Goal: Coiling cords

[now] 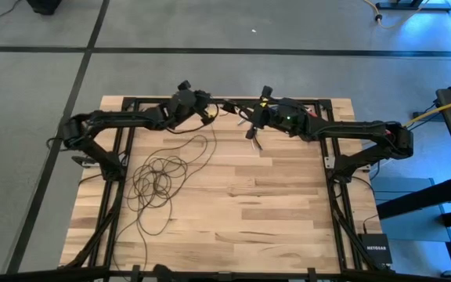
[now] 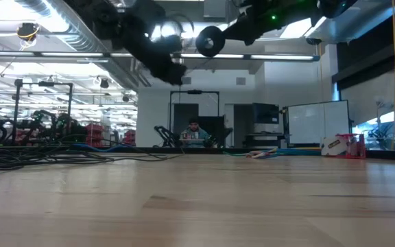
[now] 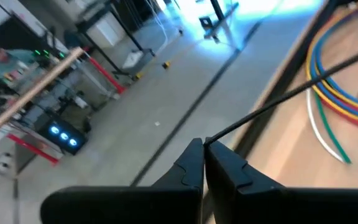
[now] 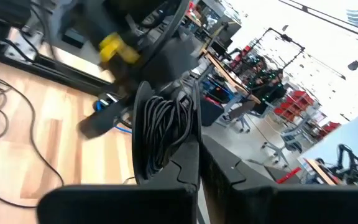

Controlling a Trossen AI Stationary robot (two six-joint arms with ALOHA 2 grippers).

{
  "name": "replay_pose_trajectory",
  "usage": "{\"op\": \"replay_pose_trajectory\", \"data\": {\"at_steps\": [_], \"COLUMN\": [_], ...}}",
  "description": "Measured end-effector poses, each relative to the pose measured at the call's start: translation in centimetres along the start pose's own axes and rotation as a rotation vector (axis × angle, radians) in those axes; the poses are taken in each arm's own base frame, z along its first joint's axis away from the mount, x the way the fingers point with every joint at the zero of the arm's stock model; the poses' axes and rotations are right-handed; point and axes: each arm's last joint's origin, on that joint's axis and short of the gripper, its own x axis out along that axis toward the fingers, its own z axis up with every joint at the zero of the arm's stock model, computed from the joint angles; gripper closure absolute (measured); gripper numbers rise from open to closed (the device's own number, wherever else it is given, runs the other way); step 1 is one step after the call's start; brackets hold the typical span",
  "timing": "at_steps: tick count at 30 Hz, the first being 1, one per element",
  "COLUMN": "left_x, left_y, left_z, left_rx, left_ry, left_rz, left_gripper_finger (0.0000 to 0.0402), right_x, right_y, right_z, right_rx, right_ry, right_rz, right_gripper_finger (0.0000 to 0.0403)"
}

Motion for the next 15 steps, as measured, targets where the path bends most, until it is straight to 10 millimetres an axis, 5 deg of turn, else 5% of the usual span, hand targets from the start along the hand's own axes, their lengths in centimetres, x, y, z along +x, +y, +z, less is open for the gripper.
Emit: {"op": "replay_pose_trajectory", "data": {"at_steps": [7,15], "left_x": [-3.3,-7.3], "left_y": [2.9,3.2], "left_z": [2.0,4.3], "left_rx": [-0.043,-0.135], "left_ry": [-0.088,-0.268], "left_rz": [0.029,-0.111], "left_gripper_finger": [0.0400,0.0400], "right_x": [0.0,0.0], "right_y": [0.0,0.0], "right_z": [0.0,-0.1], "right_rx": [-0.028,-0.030], "right_ry": [0.001,0.010], "right_rz": [0.004,0.008], "right_gripper_finger": [0.0393,0.0393]}}
